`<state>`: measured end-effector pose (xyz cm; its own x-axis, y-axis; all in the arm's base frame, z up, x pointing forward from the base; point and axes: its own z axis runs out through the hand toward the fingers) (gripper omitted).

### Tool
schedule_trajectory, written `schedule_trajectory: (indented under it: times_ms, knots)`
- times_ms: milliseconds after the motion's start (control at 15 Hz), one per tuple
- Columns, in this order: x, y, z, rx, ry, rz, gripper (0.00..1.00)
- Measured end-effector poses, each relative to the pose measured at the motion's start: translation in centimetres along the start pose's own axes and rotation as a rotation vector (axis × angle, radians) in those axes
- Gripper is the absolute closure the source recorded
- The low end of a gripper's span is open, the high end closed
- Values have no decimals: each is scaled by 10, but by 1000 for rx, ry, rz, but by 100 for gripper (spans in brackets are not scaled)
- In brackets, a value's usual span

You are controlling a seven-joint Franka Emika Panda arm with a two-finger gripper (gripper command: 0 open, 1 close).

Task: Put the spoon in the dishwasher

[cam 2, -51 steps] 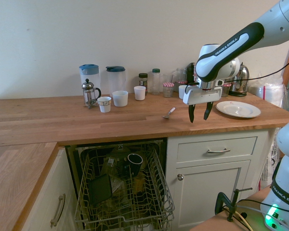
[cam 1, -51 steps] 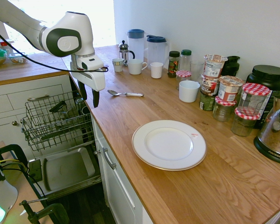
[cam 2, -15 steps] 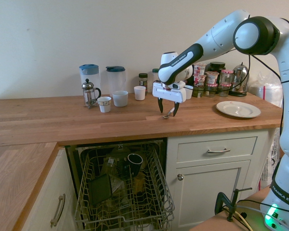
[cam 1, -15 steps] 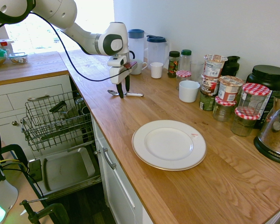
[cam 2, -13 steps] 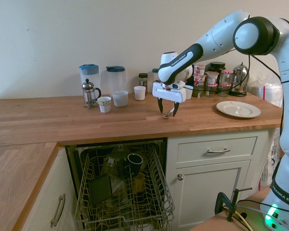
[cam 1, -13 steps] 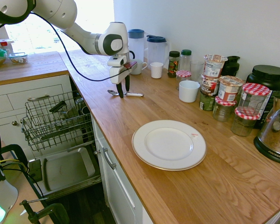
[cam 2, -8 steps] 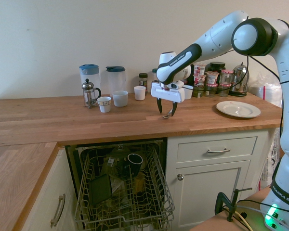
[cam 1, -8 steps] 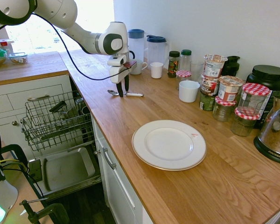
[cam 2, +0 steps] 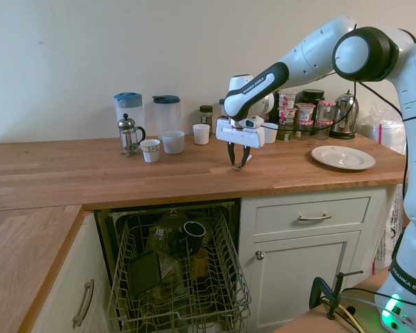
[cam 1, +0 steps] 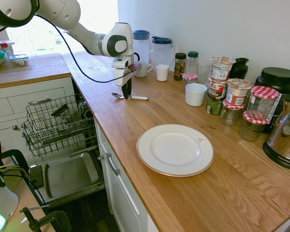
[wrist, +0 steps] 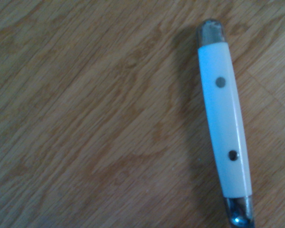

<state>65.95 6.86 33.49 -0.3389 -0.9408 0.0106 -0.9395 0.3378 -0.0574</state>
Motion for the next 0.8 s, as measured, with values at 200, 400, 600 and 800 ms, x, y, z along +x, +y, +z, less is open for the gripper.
schedule_trajectory:
  times_ms: [200,400,600,800]
  knots:
    - [4,-1,1,-21,-14,15,100]
    - [5,0,0,-26,-14,16,100]
    - [5,-1,-2,-21,-14,1,100]
    - [13,-3,-9,3,13,-31,100]
